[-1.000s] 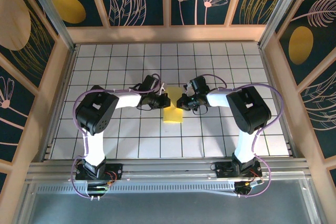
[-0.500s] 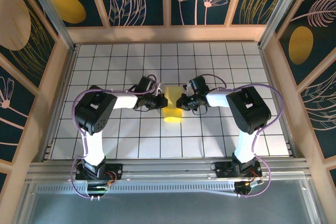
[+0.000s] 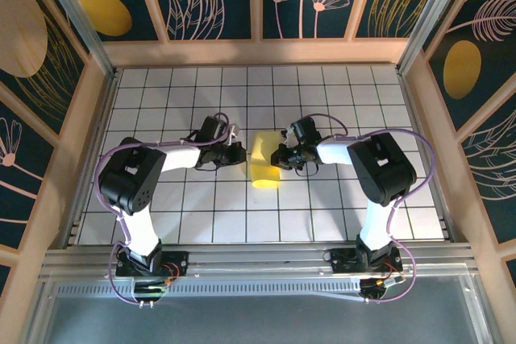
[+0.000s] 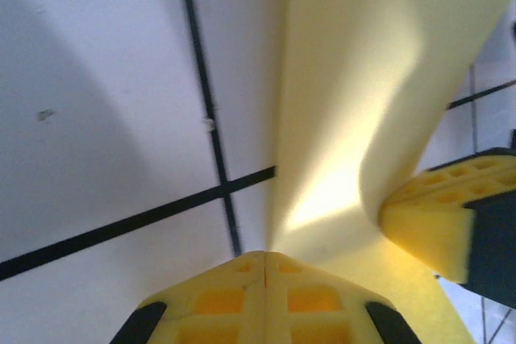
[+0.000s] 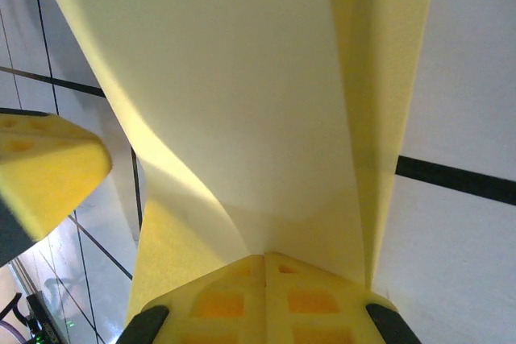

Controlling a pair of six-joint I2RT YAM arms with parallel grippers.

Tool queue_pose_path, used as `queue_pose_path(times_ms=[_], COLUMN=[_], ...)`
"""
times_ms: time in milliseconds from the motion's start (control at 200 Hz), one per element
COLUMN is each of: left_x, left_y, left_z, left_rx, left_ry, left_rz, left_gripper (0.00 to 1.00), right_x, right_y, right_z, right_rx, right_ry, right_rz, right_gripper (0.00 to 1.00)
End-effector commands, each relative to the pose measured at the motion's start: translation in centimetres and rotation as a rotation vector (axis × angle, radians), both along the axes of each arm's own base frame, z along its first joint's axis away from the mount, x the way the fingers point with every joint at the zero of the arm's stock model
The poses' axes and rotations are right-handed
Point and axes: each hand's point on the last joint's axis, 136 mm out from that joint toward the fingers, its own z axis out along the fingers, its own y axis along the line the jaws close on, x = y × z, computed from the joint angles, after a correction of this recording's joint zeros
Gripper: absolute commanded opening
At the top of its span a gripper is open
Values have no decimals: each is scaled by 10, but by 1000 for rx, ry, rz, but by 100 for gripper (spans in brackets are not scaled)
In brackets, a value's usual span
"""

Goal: Fold a paper plane with a square sheet of paper (fold left side to right side)

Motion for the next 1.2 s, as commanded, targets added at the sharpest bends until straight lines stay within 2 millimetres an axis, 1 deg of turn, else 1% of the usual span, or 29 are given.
queue_pose_path(times_ms=[0,70,125,135,155,310,580,806,1016,1196], left_x=[-5,-7,-12,-6,-5,-4,-8,-13,-18,-20], left_y=[-21,-32,-36,-40,-42,-47,-43,-35,-30,-28], left_z=[17,15,6,13,13,3,-17,-30,-36,-42], left_rx=[-37,-43,-31,-41,-42,-32,11,56,81,93], left_ry=[-37,-30,-11,-29,-32,-11,25,57,74,88], left_rz=[-69,-94,-104,-105,-108,-113,-104,-90,-80,-75], left_gripper=[0,0,0,0,0,0,0,0,0,0], right_x=[-30,-30,-30,-31,-31,-32,-32,-30,-20,-9], right_y=[-38,-38,-38,-38,-38,-37,-36,-30,-17,-3], right_z=[-56,-56,-56,-56,-56,-56,-56,-50,-31,1], right_rx=[-231,-230,-230,-231,-231,-230,-227,-204,-142,-64], right_ry=[126,125,126,128,127,126,125,115,81,19], right_rz=[-28,-29,-28,-27,-26,-22,-18,-4,10,18], right_gripper=[0,0,0,0,0,0,0,0,0,0])
